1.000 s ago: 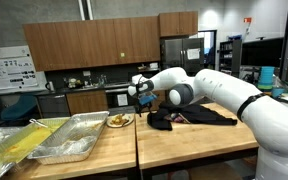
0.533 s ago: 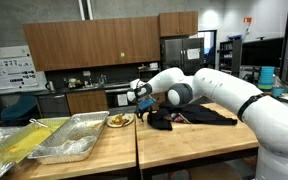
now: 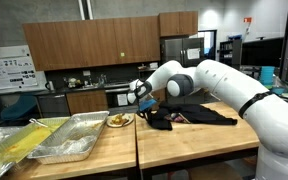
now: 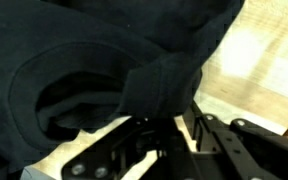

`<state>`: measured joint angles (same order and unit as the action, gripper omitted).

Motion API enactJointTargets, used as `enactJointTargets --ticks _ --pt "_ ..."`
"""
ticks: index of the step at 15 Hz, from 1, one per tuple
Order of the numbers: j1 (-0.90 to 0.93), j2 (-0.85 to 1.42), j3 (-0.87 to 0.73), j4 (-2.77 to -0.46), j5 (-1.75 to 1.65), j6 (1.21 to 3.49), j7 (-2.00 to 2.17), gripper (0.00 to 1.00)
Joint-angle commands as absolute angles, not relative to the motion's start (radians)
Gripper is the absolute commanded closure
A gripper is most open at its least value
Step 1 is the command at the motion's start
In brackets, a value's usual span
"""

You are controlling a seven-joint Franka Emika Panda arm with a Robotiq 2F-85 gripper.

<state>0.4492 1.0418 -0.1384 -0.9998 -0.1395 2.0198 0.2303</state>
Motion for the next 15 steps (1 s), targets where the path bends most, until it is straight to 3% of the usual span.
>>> enactJointTargets --ticks 1,11,12,15 --pt "0.485 0.875 -0.168 -1.24 -0.179 2.146 0.282 1.0" --pt "0.516 0.504 -0.192 -1.658 -0.454 2.366 0.531 1.0" --pt "0.506 0.485 -0.175 -1.674 -0.469 2.323 0.528 0.74" --pt "0.461 0.419 -0.11 -1.755 -0.467 2.27 0.474 0.63"
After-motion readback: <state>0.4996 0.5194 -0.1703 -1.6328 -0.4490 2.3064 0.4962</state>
